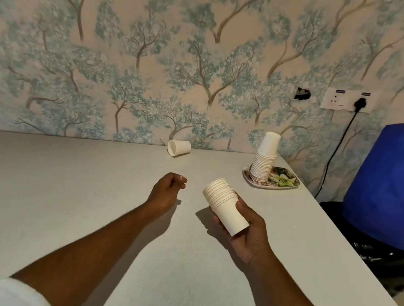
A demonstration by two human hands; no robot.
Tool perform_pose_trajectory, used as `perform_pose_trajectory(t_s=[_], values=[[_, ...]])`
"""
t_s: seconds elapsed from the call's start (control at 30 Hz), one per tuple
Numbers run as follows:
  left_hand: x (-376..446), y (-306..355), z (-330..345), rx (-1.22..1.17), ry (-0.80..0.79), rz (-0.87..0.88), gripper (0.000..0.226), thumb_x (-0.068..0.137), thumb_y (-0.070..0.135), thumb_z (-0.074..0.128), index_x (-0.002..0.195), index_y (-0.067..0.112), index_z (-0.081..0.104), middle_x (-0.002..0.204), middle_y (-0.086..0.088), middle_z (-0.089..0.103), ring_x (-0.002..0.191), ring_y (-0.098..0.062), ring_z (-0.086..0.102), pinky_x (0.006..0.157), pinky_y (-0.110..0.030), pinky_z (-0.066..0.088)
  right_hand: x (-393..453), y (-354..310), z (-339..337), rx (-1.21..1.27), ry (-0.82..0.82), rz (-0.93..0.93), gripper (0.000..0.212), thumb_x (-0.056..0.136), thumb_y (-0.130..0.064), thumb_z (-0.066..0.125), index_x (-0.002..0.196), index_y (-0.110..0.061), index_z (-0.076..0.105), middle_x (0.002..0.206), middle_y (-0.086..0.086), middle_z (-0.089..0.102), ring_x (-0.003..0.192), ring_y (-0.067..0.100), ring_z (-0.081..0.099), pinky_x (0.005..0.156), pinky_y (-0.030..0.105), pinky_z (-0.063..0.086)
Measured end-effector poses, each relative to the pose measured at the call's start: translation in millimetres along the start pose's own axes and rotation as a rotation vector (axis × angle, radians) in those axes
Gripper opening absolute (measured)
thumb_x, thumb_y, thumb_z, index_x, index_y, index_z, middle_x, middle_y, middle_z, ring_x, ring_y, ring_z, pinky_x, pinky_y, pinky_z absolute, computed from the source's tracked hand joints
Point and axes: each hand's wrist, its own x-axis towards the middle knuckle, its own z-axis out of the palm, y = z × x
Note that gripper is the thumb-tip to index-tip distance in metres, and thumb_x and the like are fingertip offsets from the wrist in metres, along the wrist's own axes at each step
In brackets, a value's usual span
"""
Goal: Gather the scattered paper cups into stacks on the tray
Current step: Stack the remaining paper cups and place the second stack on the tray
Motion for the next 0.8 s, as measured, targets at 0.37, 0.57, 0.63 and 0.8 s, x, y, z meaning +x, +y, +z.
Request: perform_pose_trajectory(t_s=[0.37, 0.57, 0.63, 0.8], values=[[158, -14, 32, 0.058, 0.301, -0.226, 0.038, 0.099, 0.023, 0.059, 0.131, 0.008, 0.045, 0.122, -0.016, 0.065, 0.094, -0.031, 0.067, 0.075, -0.036, 0.054, 87, -39, -56, 0.01, -0.026, 0.028, 0.053, 0.087, -0.011, 0.065, 0.14, -0.015, 0.059, 0.139, 0.022, 0.062, 0.121, 0.045, 0.064, 0.089, 0.055, 0.06], [225, -31, 40, 0.167, 0.422, -0.177, 0.039, 0.096, 0.017, 0.065, 0.129, 0.001, 0.051, 0.133, -0.019, 0.062, 0.124, -0.036, 0.058, 0.102, -0.038, 0.045, 101, -36, -60, -0.03, -0.049, 0.011, 0.051, 0.081, -0.01, 0.069, 0.132, -0.016, 0.067, 0.136, 0.022, 0.064, 0.121, 0.047, 0.064, 0.099, 0.064, 0.049], [238, -32, 45, 0.141, 0.46, -0.196, 0.04, 0.094, 0.02, 0.068, 0.127, 0.002, 0.053, 0.132, -0.019, 0.062, 0.123, -0.035, 0.059, 0.098, -0.035, 0.045, 102, -35, -61, -0.041, -0.056, 0.005, 0.048, 0.083, -0.009, 0.067, 0.13, -0.016, 0.068, 0.135, 0.023, 0.065, 0.12, 0.047, 0.064, 0.099, 0.065, 0.049], [253, -42, 48, 0.129, 0.476, -0.222, 0.046, 0.092, 0.027, 0.071, 0.131, 0.005, 0.061, 0.132, -0.016, 0.065, 0.122, -0.033, 0.061, 0.101, -0.034, 0.047, 103, -32, -62, -0.062, -0.051, -0.003, 0.05, 0.082, -0.009, 0.068, 0.131, -0.014, 0.067, 0.135, 0.023, 0.064, 0.118, 0.046, 0.065, 0.098, 0.061, 0.053]])
